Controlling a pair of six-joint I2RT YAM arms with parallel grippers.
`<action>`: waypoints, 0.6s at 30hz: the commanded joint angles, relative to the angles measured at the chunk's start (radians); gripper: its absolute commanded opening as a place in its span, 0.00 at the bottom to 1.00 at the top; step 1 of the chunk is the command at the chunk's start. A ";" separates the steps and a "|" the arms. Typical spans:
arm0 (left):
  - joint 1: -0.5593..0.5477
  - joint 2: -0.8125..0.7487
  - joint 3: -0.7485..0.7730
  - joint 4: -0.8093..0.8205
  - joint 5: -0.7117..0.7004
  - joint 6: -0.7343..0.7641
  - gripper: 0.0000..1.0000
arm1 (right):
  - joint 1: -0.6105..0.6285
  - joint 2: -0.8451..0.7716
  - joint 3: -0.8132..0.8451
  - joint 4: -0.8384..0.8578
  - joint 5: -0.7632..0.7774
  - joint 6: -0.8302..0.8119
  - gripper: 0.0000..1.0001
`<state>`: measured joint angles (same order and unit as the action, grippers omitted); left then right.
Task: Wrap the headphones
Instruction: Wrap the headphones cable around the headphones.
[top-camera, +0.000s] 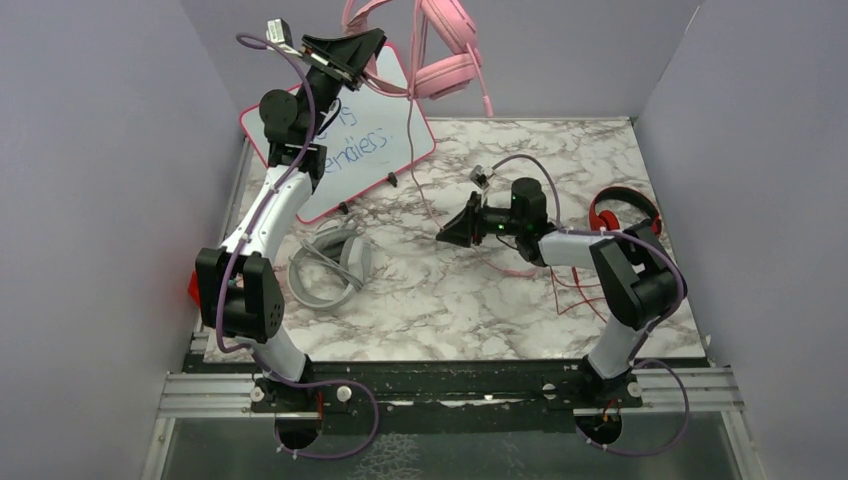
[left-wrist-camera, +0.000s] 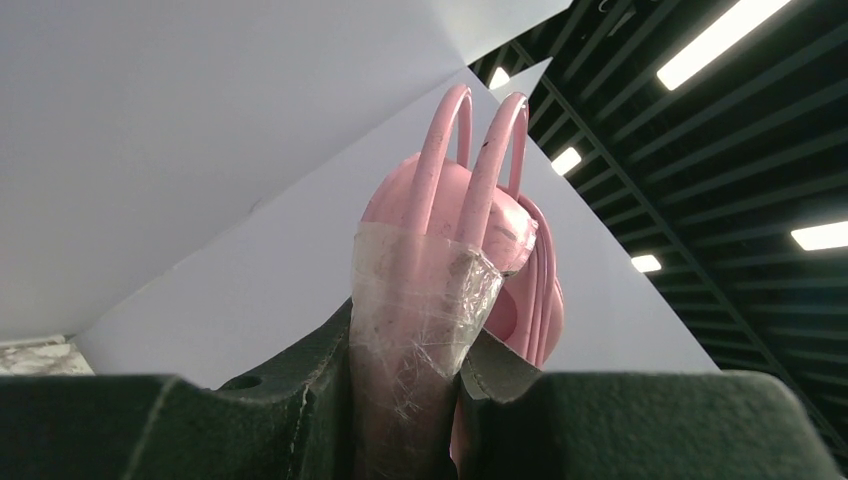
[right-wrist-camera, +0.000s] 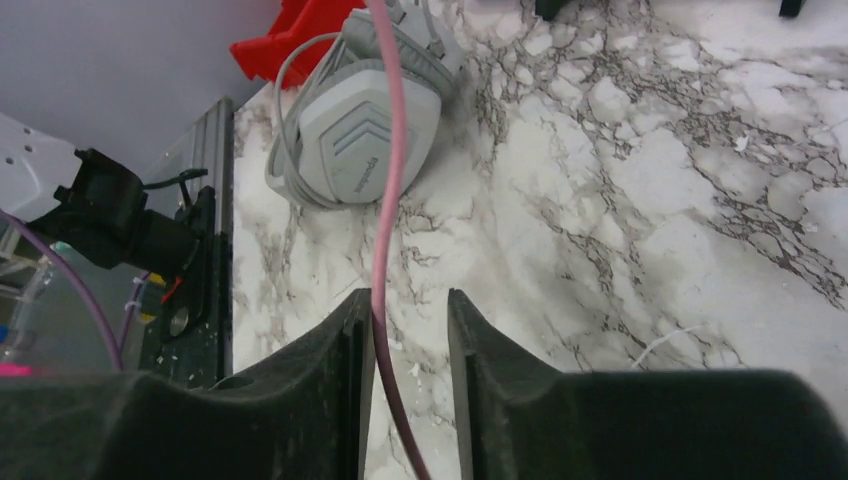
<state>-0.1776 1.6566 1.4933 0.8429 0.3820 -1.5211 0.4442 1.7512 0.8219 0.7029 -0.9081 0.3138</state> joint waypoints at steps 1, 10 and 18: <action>0.004 -0.078 0.051 0.080 0.016 -0.091 0.00 | -0.043 0.052 0.031 0.088 -0.003 0.087 0.31; -0.039 -0.172 -0.024 0.126 0.369 -0.208 0.00 | -0.282 0.314 0.467 -0.032 -0.037 0.219 0.01; -0.057 -0.358 -0.419 0.064 0.533 -0.091 0.00 | -0.409 0.405 0.750 -0.206 -0.090 0.229 0.00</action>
<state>-0.2363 1.4132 1.2366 0.8906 0.8043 -1.6108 0.0952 2.1044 1.4712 0.6384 -0.9848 0.5331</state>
